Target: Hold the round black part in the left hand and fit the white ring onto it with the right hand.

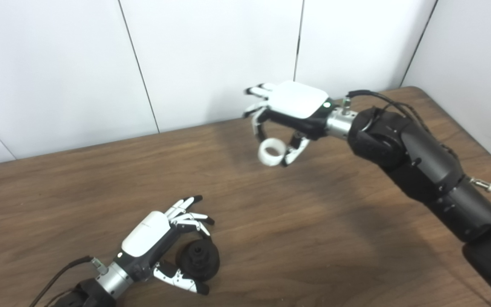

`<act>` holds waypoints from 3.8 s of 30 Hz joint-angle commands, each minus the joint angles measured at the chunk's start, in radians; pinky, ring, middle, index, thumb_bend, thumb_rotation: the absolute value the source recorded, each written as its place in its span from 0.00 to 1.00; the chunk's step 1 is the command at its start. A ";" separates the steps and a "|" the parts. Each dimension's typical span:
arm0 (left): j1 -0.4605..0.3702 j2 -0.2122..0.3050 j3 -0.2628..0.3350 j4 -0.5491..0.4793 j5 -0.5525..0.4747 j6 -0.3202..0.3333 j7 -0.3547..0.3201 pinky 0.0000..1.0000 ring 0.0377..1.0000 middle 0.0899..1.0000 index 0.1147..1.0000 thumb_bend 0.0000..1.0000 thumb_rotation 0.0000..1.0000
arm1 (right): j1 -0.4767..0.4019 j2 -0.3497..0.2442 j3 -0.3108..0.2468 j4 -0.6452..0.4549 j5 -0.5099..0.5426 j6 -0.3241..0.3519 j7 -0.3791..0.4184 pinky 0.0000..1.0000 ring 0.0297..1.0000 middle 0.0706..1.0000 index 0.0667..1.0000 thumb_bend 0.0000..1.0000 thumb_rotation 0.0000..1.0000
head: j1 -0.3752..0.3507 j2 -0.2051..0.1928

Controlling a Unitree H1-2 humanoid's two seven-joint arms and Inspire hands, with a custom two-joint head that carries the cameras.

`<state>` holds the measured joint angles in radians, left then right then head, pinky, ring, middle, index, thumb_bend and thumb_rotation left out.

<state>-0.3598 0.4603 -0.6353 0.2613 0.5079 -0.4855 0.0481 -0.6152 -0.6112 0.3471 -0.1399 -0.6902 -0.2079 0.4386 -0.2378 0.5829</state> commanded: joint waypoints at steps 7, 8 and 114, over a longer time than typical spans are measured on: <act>0.001 -0.011 -0.002 0.036 0.058 0.016 -0.031 1.00 0.99 0.77 0.41 0.52 0.06 | -0.045 0.059 0.003 -0.192 0.095 -0.004 0.111 1.00 1.00 0.86 0.44 0.53 0.14 | 0.067 0.016; 0.002 -0.015 0.001 0.034 0.060 0.016 -0.033 1.00 0.99 0.76 0.41 0.52 0.06 | -0.045 0.068 0.007 -0.212 0.106 0.007 0.130 1.00 1.00 0.86 0.44 0.53 0.14 | 0.082 0.021; 0.078 -0.131 0.162 -0.255 0.131 0.117 -0.334 1.00 1.00 0.79 0.41 0.52 0.06 | 0.083 0.185 0.057 -0.201 0.178 -0.100 0.249 1.00 1.00 0.87 0.44 0.52 0.14 | 0.240 0.110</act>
<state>-0.2740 0.3264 -0.4770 0.0311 0.6329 -0.3649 -0.2804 -0.5054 -0.4293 0.4146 -0.3397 -0.5162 -0.2836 0.7156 0.0015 0.6918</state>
